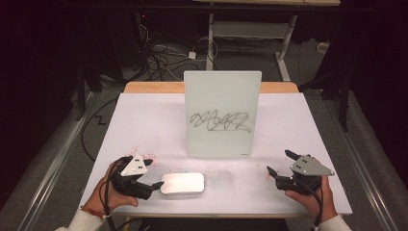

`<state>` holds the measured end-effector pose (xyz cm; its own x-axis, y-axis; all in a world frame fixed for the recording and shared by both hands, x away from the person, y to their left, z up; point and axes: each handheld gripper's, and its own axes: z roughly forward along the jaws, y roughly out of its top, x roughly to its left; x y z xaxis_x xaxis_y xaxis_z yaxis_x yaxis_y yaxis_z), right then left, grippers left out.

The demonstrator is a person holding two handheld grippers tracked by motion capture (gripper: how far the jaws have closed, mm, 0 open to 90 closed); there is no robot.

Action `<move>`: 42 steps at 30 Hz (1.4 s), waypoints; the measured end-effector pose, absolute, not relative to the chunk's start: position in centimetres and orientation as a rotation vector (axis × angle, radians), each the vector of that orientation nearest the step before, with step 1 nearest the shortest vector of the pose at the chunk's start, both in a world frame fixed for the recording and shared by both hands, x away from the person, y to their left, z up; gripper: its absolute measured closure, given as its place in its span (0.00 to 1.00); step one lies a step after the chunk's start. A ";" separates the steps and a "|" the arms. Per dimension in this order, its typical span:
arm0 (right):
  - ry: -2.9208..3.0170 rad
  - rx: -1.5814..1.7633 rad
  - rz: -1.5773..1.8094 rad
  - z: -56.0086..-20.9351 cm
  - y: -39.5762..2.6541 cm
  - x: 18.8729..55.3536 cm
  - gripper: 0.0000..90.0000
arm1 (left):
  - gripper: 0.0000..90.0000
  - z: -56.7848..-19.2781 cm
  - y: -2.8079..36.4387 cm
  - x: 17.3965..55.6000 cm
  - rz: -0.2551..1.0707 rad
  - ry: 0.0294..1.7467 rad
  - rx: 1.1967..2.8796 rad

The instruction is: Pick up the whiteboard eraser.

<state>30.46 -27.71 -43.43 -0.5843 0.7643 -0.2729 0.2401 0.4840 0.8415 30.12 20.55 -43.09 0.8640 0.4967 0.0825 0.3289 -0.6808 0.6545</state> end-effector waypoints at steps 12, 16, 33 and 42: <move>2.140 0.799 1.022 -43.9 -27.0 30.5 0.24 | 0.19 -43.7 16.0 32.1 0.198 0.396 2.526; 2.149 0.791 1.021 -43.9 -26.9 30.5 0.24 | 0.19 -44.3 15.0 32.7 0.145 0.349 2.554; 2.188 0.772 1.013 -44.2 -26.8 30.5 0.25 | 0.32 -45.4 12.7 34.2 0.112 0.275 2.576; 2.170 0.786 1.028 -44.0 -27.2 30.5 0.25 | 0.32 -44.6 13.5 33.6 0.240 0.300 2.529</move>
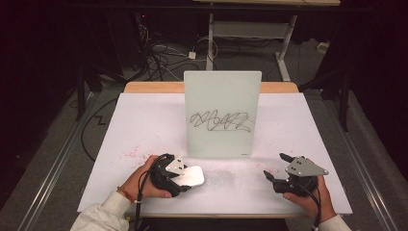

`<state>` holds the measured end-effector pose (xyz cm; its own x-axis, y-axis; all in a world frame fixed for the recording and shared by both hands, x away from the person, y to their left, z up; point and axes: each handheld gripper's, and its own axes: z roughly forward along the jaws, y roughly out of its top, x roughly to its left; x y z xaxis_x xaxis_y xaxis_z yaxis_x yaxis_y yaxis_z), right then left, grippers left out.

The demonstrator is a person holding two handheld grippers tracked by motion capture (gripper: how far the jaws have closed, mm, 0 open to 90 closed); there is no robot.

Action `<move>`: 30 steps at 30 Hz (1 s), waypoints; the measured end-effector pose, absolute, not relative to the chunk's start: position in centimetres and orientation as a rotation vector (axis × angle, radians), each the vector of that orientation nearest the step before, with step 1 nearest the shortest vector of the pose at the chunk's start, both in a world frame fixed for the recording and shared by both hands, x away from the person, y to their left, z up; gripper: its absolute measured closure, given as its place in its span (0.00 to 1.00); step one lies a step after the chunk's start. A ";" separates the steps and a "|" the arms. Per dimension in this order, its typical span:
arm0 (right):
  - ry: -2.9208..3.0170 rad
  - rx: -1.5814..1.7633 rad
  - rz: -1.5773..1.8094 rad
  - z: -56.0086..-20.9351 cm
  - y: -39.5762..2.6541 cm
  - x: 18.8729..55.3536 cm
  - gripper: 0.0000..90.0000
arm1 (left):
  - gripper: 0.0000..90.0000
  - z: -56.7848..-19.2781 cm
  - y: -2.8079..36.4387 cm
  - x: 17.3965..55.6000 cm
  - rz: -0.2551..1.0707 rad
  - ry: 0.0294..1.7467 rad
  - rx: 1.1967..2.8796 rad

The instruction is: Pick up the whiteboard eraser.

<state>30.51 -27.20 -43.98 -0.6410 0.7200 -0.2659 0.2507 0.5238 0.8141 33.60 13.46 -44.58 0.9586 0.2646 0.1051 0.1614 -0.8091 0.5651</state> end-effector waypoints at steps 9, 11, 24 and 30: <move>2.145 0.788 1.037 -43.8 -27.6 30.5 0.25 | 0.32 -43.5 15.9 32.6 0.381 0.452 2.387; 2.136 0.793 1.043 -43.7 -27.7 30.7 0.26 | 0.32 -43.5 16.2 32.6 0.391 0.471 2.373; 2.127 0.789 1.041 -43.7 -27.4 31.1 0.26 | 0.32 -43.4 16.9 32.4 0.469 0.550 2.339; 2.114 0.784 1.045 -43.6 -27.4 31.0 0.26 | 0.32 -43.1 17.1 32.3 0.514 0.570 2.308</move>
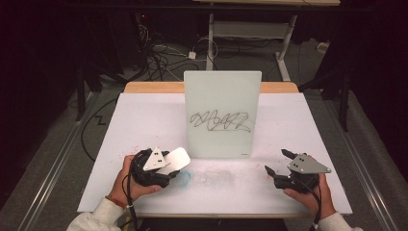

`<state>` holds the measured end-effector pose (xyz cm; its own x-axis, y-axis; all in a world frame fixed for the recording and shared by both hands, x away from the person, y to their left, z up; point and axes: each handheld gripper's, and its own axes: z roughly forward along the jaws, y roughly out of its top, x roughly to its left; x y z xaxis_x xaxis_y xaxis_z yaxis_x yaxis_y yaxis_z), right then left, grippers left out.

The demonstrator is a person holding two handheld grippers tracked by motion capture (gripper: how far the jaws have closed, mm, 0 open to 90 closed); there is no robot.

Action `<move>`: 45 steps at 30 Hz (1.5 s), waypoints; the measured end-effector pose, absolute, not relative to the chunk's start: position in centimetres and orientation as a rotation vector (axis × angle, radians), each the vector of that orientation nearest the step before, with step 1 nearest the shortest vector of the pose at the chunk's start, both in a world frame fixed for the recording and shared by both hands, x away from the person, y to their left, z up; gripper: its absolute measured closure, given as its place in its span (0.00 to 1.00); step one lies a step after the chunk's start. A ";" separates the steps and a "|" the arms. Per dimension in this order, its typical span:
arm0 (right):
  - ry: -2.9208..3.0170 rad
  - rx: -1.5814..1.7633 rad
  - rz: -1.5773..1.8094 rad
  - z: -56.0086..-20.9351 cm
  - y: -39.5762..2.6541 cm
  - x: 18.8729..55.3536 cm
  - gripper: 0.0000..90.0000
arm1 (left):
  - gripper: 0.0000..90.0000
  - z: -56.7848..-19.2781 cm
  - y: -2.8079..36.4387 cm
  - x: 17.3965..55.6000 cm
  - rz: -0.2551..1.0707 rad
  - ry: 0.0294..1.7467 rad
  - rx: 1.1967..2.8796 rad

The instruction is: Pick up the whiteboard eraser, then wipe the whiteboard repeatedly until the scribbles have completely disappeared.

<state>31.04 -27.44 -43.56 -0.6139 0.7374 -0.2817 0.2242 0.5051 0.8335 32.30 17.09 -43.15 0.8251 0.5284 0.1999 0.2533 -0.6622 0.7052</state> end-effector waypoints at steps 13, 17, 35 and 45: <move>2.101 0.789 1.047 -43.6 -27.5 31.0 0.26 | 0.32 -42.4 16.2 32.5 0.648 0.587 2.262; 2.100 0.790 1.034 -43.6 -27.4 30.9 0.25 | 0.32 -41.9 15.6 32.5 0.738 0.569 2.248; 2.107 0.769 1.003 -43.8 -26.8 30.7 0.25 | 0.32 -40.2 14.1 34.9 0.935 0.547 2.128; 2.112 0.769 0.985 -44.0 -26.7 30.8 0.25 | 0.32 -39.9 11.9 36.6 1.019 0.515 2.094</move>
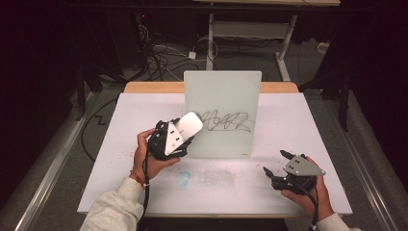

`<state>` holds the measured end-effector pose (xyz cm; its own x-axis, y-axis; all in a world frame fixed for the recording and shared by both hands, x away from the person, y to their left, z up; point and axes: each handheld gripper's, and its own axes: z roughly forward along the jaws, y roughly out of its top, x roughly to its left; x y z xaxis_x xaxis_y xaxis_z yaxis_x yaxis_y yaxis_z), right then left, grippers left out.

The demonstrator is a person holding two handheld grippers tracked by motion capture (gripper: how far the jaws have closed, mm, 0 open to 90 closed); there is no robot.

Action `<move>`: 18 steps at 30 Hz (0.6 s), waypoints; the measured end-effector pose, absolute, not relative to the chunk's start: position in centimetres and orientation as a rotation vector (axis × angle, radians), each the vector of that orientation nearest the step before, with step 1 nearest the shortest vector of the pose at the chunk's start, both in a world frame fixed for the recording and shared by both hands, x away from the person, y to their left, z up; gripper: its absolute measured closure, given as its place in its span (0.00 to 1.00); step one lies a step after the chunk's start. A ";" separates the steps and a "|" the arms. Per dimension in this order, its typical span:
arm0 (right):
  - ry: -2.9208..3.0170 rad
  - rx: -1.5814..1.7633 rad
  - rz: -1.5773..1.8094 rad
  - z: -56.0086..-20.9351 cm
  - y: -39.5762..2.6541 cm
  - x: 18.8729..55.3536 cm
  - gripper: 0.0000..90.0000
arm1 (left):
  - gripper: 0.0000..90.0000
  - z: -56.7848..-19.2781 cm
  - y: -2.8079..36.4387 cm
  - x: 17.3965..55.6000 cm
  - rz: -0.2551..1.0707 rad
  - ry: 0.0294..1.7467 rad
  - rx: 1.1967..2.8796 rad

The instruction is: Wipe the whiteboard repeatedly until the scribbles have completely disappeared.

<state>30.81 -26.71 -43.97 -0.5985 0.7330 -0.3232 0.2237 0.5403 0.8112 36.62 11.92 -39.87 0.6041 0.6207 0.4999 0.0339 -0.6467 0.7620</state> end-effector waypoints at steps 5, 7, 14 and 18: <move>2.117 0.760 0.976 -44.0 -26.7 30.8 0.25 | 0.32 -40.1 10.9 37.0 1.042 0.533 2.096; 2.118 0.759 0.975 -44.0 -26.7 30.8 0.25 | 0.32 -40.4 10.7 37.0 1.058 0.542 2.085; 2.122 0.757 0.962 -44.1 -26.6 30.8 0.25 | 0.32 -40.8 10.3 36.9 1.102 0.557 2.072; 2.123 0.753 0.956 -44.1 -26.5 30.8 0.25 | 0.32 -41.1 9.8 36.7 1.141 0.576 2.065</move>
<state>30.77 -26.50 -44.10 -0.6011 0.7221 -0.3425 0.2219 0.5625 0.7965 36.65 9.76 -41.07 0.5137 0.6617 0.5462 0.0474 -0.6575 0.7519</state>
